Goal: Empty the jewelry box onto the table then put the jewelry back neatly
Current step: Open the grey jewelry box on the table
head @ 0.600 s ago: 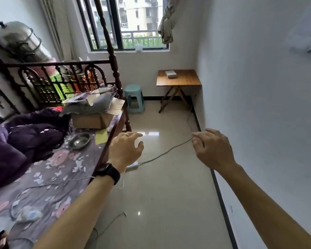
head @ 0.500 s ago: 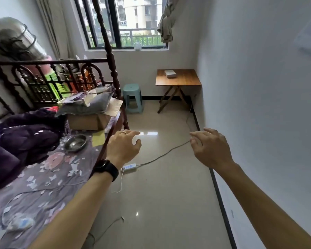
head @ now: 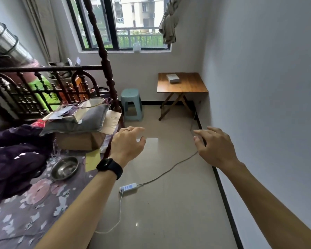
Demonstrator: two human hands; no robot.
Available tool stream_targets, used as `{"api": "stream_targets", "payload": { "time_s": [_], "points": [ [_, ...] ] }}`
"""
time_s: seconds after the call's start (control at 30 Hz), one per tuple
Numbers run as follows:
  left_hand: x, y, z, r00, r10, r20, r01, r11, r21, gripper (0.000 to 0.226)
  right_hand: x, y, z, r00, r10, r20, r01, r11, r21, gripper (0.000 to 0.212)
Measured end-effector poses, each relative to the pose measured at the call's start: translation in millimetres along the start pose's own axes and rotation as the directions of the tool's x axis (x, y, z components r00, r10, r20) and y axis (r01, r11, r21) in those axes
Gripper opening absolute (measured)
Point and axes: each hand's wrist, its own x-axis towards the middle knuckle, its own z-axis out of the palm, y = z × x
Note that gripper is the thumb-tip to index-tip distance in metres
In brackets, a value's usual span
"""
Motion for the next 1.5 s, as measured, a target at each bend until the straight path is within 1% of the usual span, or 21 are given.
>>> {"api": "stream_targets", "payload": {
  "time_s": [0.17, 0.37, 0.47, 0.6, 0.67, 0.8, 0.93, 1.23, 1.37, 1.5],
  "points": [
    [83.4, -14.7, 21.0, 1.0, -0.025, -0.013, 0.025, 1.0, 0.004, 0.038, 87.0, 16.2, 37.9, 1.0, -0.012, -0.002, 0.012, 0.999, 0.031, 0.033],
    [195.2, -15.7, 51.9, 0.996, -0.078, -0.035, 0.078, 0.997, -0.006, 0.038, 208.1, 53.1, 85.9, 0.997, -0.063, 0.035, 0.06, 0.996, 0.07, 0.034],
    [249.2, -21.1, 62.6, 0.994, -0.1, -0.039, 0.1, 0.995, 0.002, 0.039, 271.1, 65.1, 102.5, 0.997, -0.059, 0.055, 0.054, 0.994, 0.091, 0.035],
    [316.7, -34.6, 74.9, 0.99, -0.125, -0.06, 0.126, 0.992, 0.015, 0.041, 338.2, 75.8, 129.3, 0.995, -0.076, 0.062, 0.069, 0.991, 0.112, 0.046],
    [351.7, -41.4, 84.6, 0.989, -0.136, -0.06, 0.136, 0.991, 0.002, 0.041, 372.9, 81.6, 145.2, 0.994, -0.077, 0.079, 0.067, 0.99, 0.122, 0.047],
    [423.7, -61.6, 111.6, 0.99, -0.132, -0.041, 0.132, 0.991, -0.003, 0.042, 442.1, 90.4, 187.8, 0.993, -0.073, 0.095, 0.061, 0.991, 0.118, 0.043],
    [506.5, -85.8, 133.7, 0.99, -0.129, -0.047, 0.129, 0.992, -0.02, 0.042, 521.3, 91.2, 226.0, 0.99, -0.069, 0.124, 0.057, 0.994, 0.096, 0.035],
    [707.4, -134.4, 159.4, 0.997, -0.07, -0.042, 0.07, 0.998, -0.01, 0.042, 703.9, 95.0, 270.1, 0.995, -0.003, 0.095, -0.003, 0.999, 0.054, 0.038],
    [779.1, -152.9, 188.4, 0.997, -0.073, -0.011, 0.073, 0.997, -0.018, 0.039, 775.4, 103.3, 303.2, 0.995, 0.005, 0.1, -0.012, 0.998, 0.066, 0.036],
    [851.1, -173.6, 222.2, 0.997, -0.08, -0.017, 0.08, 0.997, -0.008, 0.039, 850.7, 114.2, 346.3, 0.993, -0.01, 0.121, -0.001, 0.996, 0.089, 0.037]
  ]
}}
